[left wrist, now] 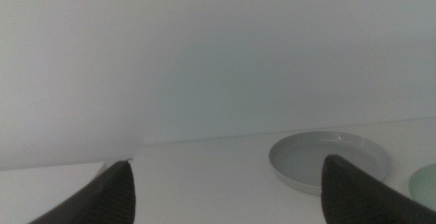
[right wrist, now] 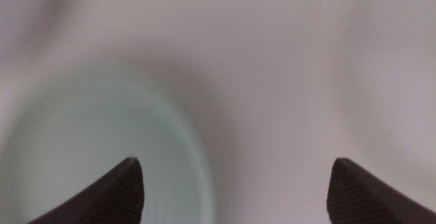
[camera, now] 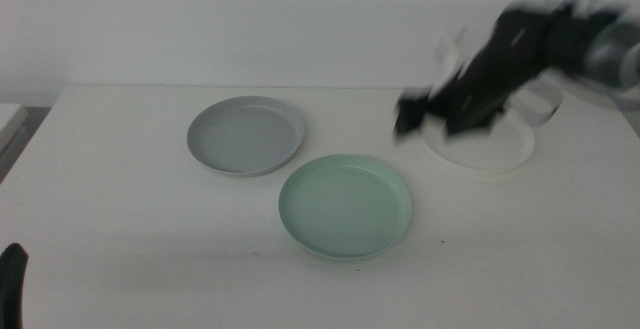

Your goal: Stack the three bowls on top of each other.

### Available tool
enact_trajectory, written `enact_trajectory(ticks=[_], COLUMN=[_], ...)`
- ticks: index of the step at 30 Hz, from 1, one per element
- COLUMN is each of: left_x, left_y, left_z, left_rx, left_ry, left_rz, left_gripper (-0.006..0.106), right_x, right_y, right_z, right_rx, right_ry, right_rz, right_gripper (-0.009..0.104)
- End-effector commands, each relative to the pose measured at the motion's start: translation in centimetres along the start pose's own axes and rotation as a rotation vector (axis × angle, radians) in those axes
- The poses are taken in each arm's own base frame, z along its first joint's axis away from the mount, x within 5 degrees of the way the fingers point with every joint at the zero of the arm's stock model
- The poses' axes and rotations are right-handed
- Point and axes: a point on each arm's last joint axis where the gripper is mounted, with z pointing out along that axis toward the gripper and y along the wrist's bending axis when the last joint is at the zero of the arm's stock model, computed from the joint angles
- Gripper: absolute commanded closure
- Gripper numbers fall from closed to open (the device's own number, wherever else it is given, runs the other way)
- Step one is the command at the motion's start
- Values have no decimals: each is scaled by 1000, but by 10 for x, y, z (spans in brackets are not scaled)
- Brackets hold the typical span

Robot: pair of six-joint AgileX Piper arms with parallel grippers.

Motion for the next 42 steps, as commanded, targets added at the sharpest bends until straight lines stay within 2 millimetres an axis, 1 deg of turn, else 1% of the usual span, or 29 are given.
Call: enact_trajectory(ticks=[1, 2, 3, 5, 7, 9, 11, 14, 17, 19, 22, 24, 27, 32, 33, 36, 37, 39, 42], left_x=[-1, -1, -1, -1, -1, -1, -1, -1, -1, -1, -1, -1, -1, -1, -1, -1, -1, -1, -1], left_y=[0, 0, 0, 0, 0, 0, 0, 0, 0, 0, 0, 0, 0, 0, 0, 0, 0, 0, 0], left_z=[0, 0, 0, 0, 0, 0, 0, 0, 0, 0, 0, 0, 0, 0, 0, 0, 0, 0, 0], left_rx=[0, 0, 0, 0, 0, 0, 0, 0, 0, 0, 0, 0, 0, 0, 0, 0, 0, 0, 0], left_ry=[-15, -15, -15, -15, -15, -15, -15, -15, -15, -15, -15, -15, -15, -15, -15, -15, -15, -15, -15], left_rz=[-8, -8, -8, -8, -8, -8, -8, -8, -8, -8, -8, -8, -8, -8, -8, -8, -8, -8, -8], left_gripper=[7, 7, 7, 7, 7, 7, 7, 7, 7, 7, 7, 7, 7, 7, 7, 7, 7, 7, 7], right_x=[-26, -36, -58, -63, -62, -61, -60, -55, -48, -42, -36, -33, -31, -27, -27, -27, -28, -33, -44], right_y=[-16, -25, -61, -82, -101, -117, -135, -154, -169, -178, -186, -189, -190, -191, -191, -193, -192, -191, -178], right_z=[-52, -68, -105, -104, -93, -77, -56, -25, 6, 20, 38, 45, 52, 61, 62, 63, 60, 46, 10], right_rx=[45, 63, 162, 200, 220, 234, 253, 258, 265, 269, 270, 270, 266, 250, 248, 257, 266, 274, 264], right_ry=[-128, -159, -209, -219, -197, -168, -154, -123, -75, -50, -19, -8, 4, 25, 26, 30, 24, 1, -50], right_rz=[24, 40, 61, 93, 127, 160, 214, 258, 292, 312, 329, 332, 339, 323, 311, 287, 279, 271, 264], right_gripper=[25, 25, 25, 22, 19, 17, 17, 18, 18, 18, 18, 20, 29, 66, 71, 93, 97, 97, 97])
